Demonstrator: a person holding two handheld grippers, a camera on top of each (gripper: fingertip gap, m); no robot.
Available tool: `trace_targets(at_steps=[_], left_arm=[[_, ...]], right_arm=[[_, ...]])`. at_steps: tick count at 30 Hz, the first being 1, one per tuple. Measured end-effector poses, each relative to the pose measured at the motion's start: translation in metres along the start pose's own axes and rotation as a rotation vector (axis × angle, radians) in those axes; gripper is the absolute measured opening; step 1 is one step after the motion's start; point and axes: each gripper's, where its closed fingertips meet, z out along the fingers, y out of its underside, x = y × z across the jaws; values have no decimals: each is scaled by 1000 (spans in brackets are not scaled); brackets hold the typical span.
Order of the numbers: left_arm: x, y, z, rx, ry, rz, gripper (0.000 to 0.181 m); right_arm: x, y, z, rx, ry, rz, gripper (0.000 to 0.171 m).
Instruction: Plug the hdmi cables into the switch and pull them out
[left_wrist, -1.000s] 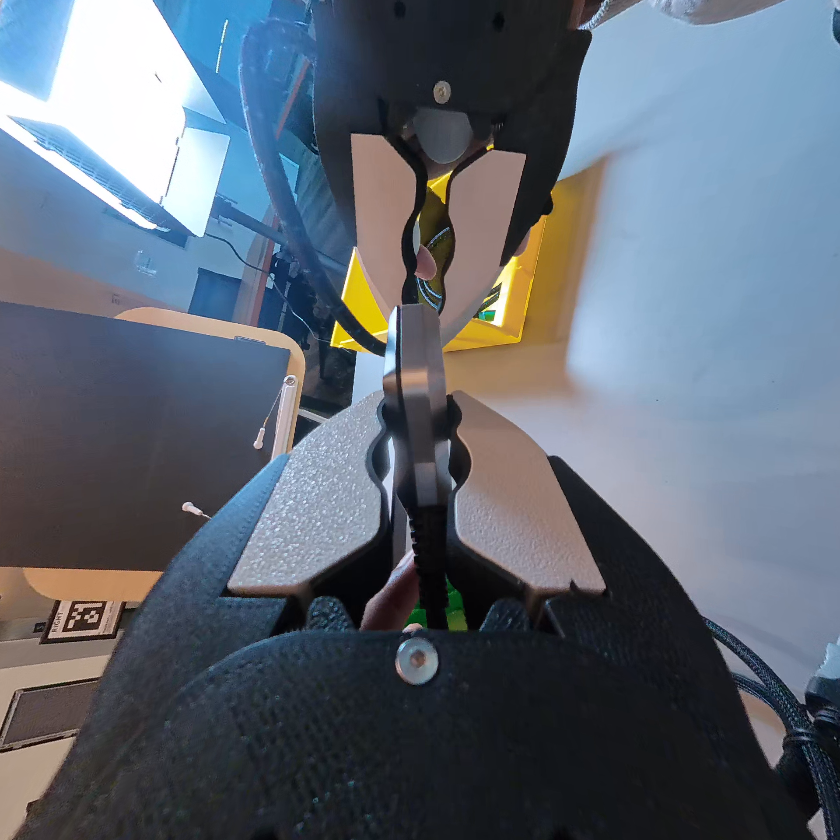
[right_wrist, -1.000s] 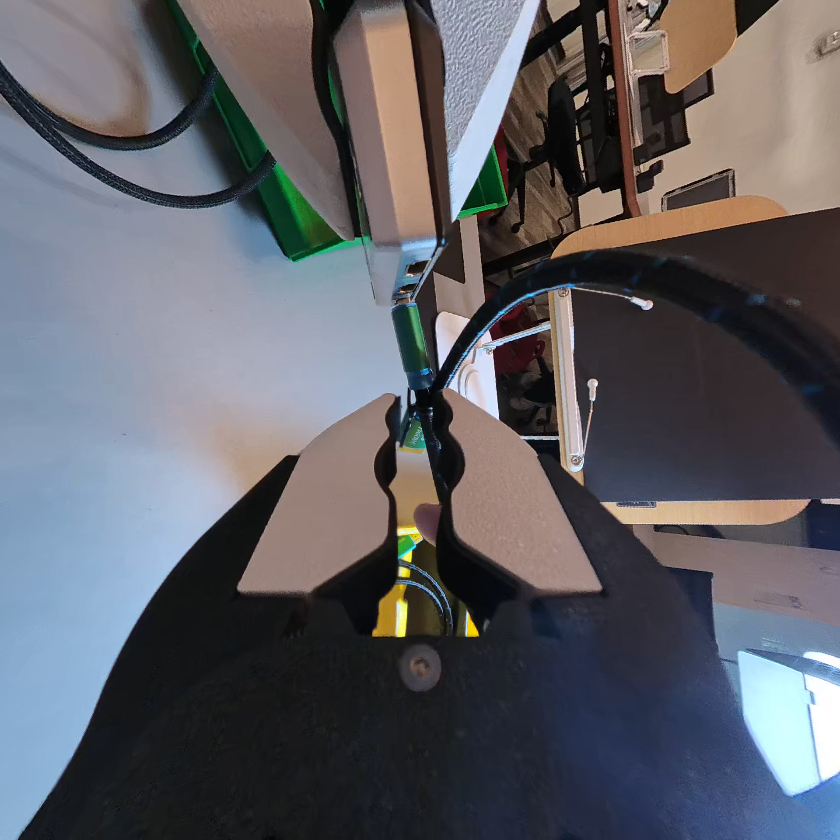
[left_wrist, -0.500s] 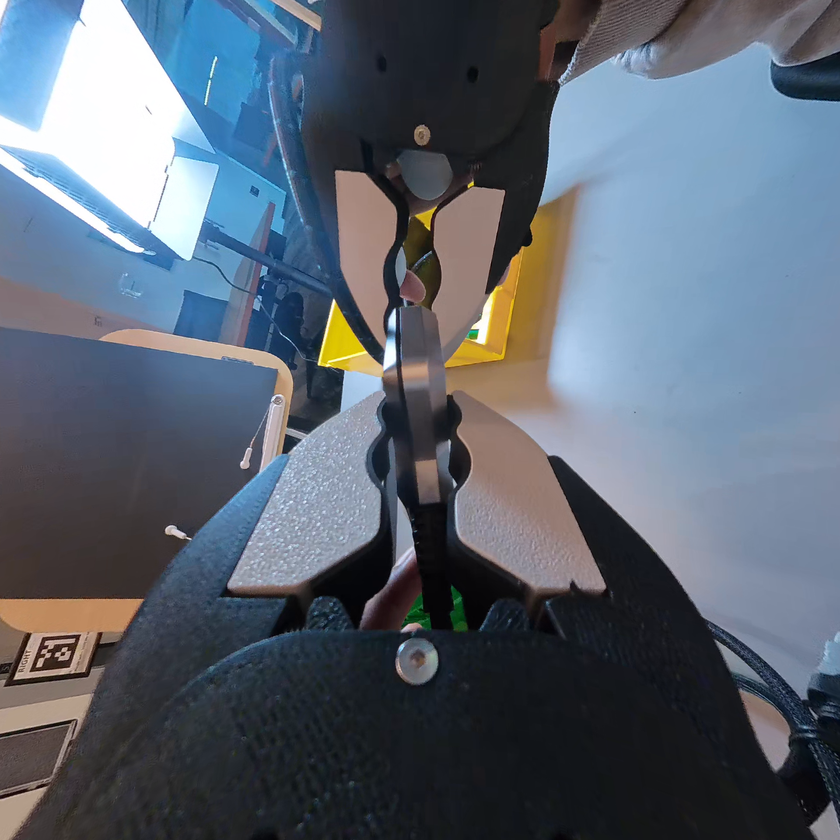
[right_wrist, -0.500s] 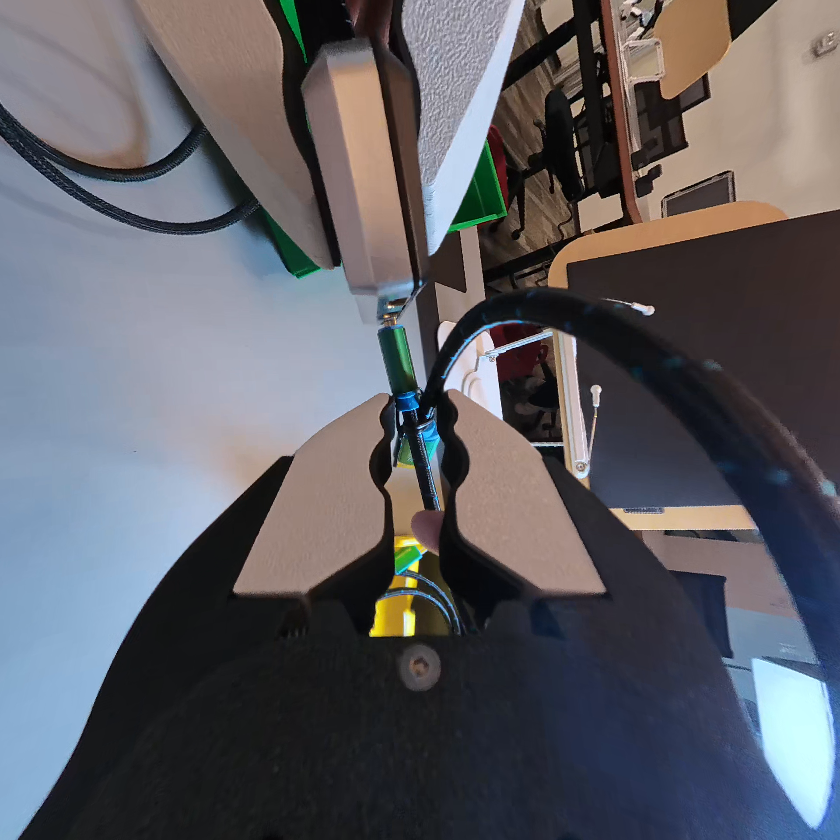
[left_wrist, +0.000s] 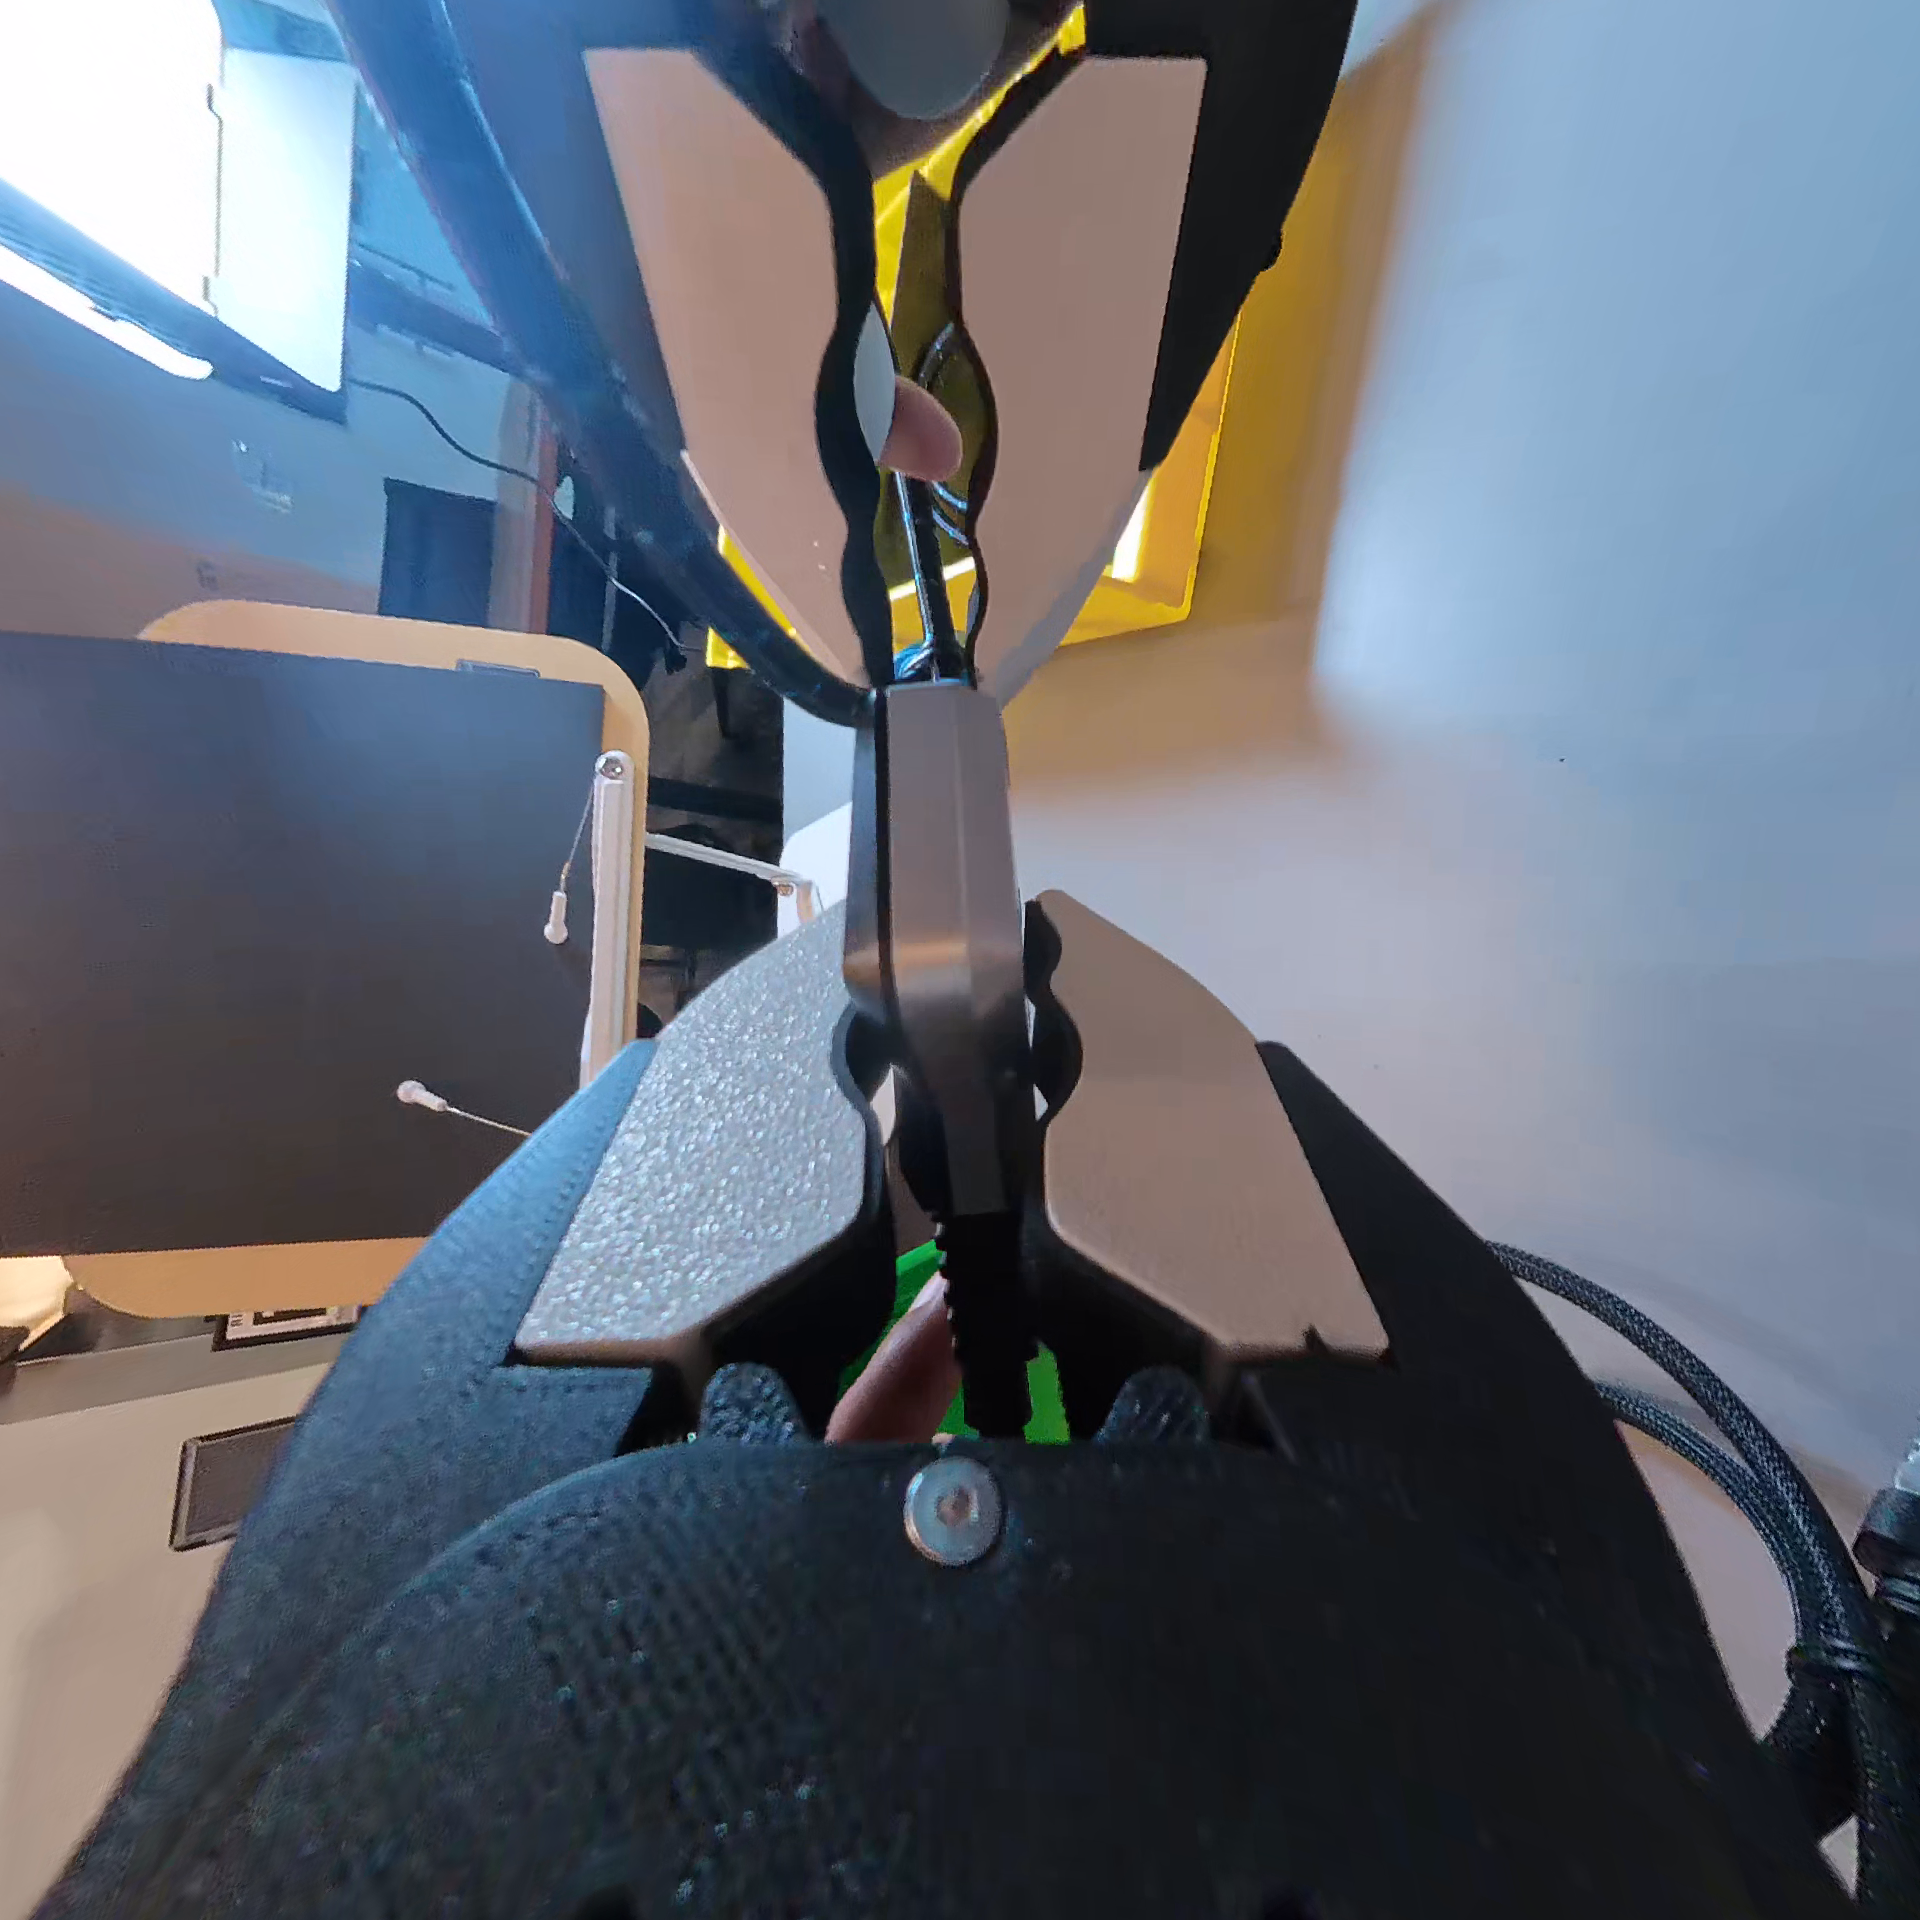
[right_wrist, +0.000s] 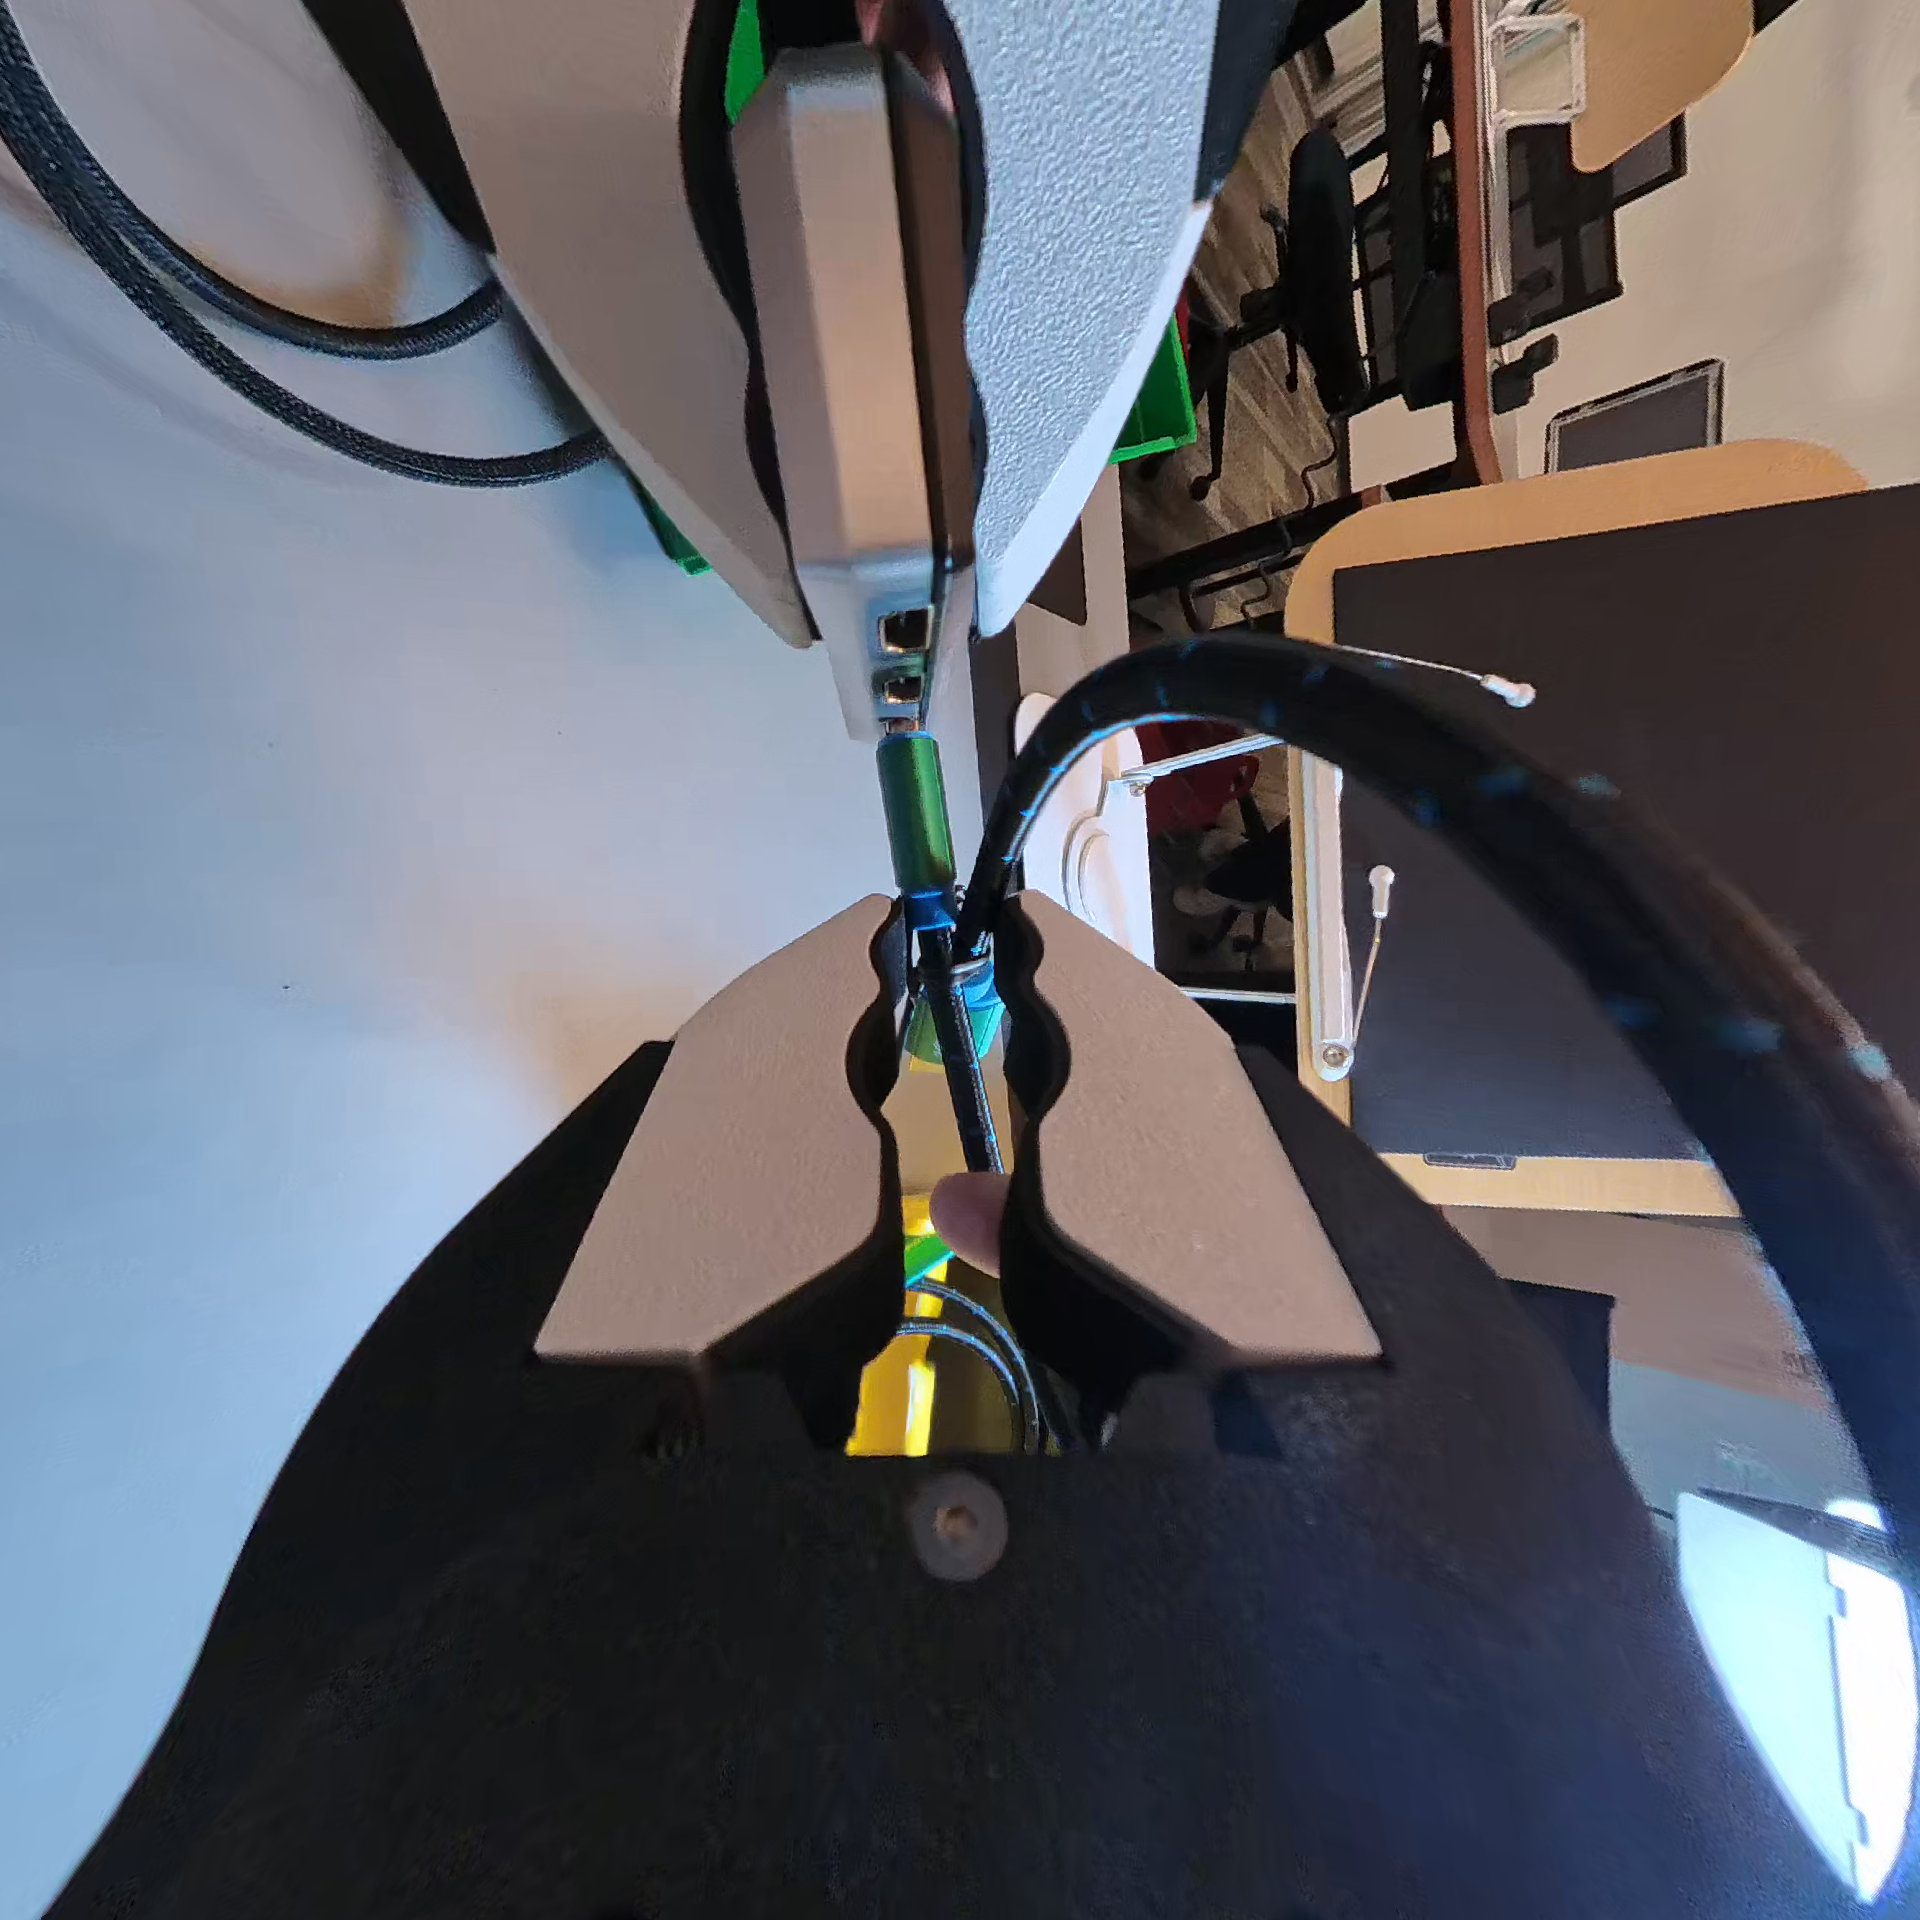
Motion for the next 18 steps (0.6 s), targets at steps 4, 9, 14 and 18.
trace_targets(at_steps=[4, 9, 14, 18], left_arm=[[0, 8, 3, -29, 9, -14, 24], [-2, 12, 2, -49, 17, -42, 24], [-4, 14, 0, -47, 18, -62, 24], [-6, 16, -2, -59, 19, -72, 24]], right_arm=[[0, 4, 3, 15, -27, 10, 15], [5, 21, 1, -33, -34, 16, 11], [10, 35, -4, -49, -50, 50, 10], [10, 35, -4, -55, -54, 44, 8]])
